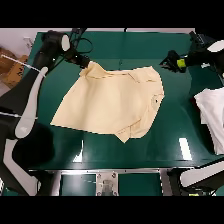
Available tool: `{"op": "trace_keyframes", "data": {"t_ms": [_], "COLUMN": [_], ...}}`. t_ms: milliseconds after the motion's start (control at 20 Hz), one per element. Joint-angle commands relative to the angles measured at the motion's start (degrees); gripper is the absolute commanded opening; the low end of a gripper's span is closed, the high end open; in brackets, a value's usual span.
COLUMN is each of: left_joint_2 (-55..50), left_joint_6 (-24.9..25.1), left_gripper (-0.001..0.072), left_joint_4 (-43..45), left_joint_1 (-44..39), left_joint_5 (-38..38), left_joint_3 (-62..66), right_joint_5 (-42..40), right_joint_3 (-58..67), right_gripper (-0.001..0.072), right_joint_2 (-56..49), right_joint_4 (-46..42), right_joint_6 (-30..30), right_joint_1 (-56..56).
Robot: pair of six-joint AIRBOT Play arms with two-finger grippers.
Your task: Fold the shirts.
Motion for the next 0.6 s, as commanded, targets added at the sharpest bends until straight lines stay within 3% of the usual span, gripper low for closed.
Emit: {"op": "trace_keyframes", "data": {"t_ms": [0,50,200,350,400,450,550], "left_joint_2": [3.1,4.3,6.5,11.6,13.3,14.9,17.2], "left_joint_6": [-1.0,-0.9,0.3,0.7,1.0,1.2,1.3], "left_gripper": [0.0124,0.0026,0.0025,0.0025,0.0026,0.0026,0.0026], "left_joint_4": [0.3,0.3,-2.5,-6.8,-6.8,-7.1,-7.3], "left_joint_1": [4.3,5.8,9.1,10.5,10.5,10.5,10.5], "left_joint_5": [-9.4,-13.1,-21.6,-22.4,-22.6,-22.3,-21.9], "left_joint_3": [0.7,0.6,-0.6,-9.9,-13.2,-16.6,-22.1], "right_joint_5": [9.6,9.5,7.6,2.8,0.3,-2.0,-5.0], "right_joint_3": [-6.3,-11.1,-30.2,-51.6,-58.1,-64.2,-73.0], "right_gripper": [0.0193,0.0193,0.0193,0.0200,0.0283,0.0430,0.0450], "right_joint_2": [4.6,7.4,18.4,31.8,35.0,37.4,38.4], "right_joint_4": [-1.3,-2.7,-6.5,-3.3,-0.7,2.5,7.9], "right_joint_6": [-0.3,-0.3,-0.3,-0.2,-0.3,-0.9,-5.5], "right_joint_1": [-4.6,-5.2,-6.0,-6.1,-6.1,-5.6,-2.7]}}
